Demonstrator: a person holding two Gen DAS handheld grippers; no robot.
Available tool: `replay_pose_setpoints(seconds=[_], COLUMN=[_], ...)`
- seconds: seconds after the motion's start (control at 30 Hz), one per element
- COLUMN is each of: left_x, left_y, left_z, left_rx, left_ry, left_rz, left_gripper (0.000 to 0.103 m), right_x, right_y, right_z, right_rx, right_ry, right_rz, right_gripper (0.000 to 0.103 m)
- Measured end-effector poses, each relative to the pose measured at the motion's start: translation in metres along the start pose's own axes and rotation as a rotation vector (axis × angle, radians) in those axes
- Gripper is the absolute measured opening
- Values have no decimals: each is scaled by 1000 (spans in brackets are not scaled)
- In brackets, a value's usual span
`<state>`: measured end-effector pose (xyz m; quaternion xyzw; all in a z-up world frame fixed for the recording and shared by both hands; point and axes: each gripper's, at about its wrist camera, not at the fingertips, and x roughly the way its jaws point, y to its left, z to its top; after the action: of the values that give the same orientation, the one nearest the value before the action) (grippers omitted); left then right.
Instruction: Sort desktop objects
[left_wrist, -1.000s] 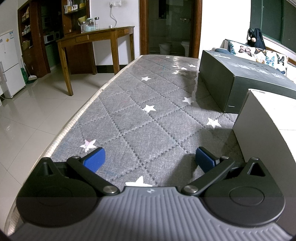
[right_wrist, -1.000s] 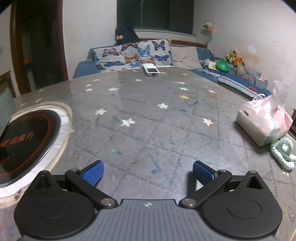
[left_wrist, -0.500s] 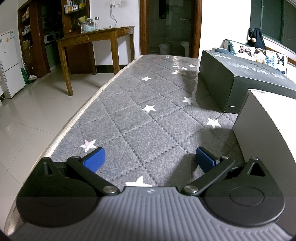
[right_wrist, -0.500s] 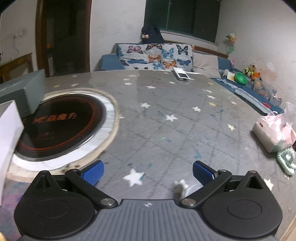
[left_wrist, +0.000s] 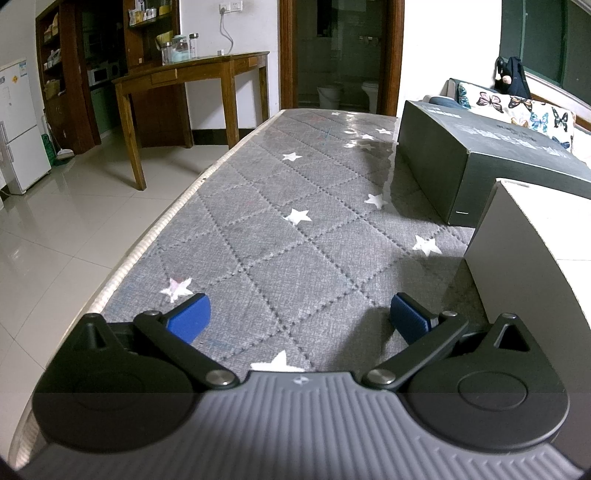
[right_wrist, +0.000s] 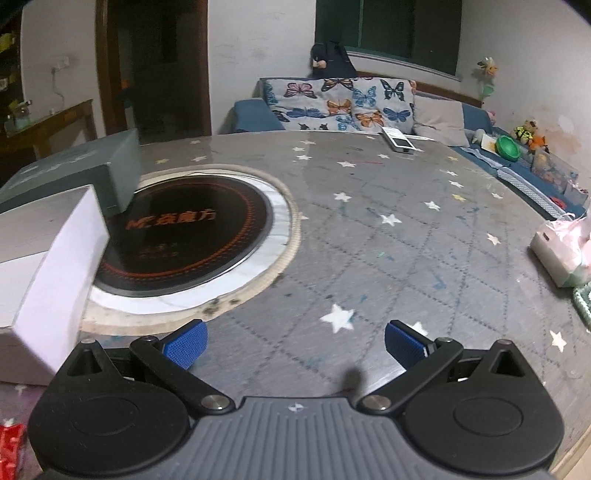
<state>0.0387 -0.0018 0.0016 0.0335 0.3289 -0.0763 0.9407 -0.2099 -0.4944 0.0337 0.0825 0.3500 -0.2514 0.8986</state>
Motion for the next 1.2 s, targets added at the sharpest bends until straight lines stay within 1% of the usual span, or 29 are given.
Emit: replay_pose_setpoints(seconds=[0.23,0.5,0.77,1.03,1.2], left_x=[-5,-15,-20,-24,-32], left_y=[-2,-7,-7,-6,-9], left_z=[-3,-8,-9,-10,-11], left_rx=[-15,-7,-9,-28,-32], left_ry=[-1,11,12,27,19], left_rz=[0,-1,12,-8,-20], left_gripper=[103,103,103,103,103], right_x=[-10,-13,-9,-6,-9], right_y=[16,27,29,28,29], right_z=[-5,-7,-9,-11,-13], right_rx=[-38,-62,-47,-31,-26], right_ry=[-10,-16,-13,-10,-14], right_rz=[20,50,54,57,74], right_gripper=[103,103,103,103,103])
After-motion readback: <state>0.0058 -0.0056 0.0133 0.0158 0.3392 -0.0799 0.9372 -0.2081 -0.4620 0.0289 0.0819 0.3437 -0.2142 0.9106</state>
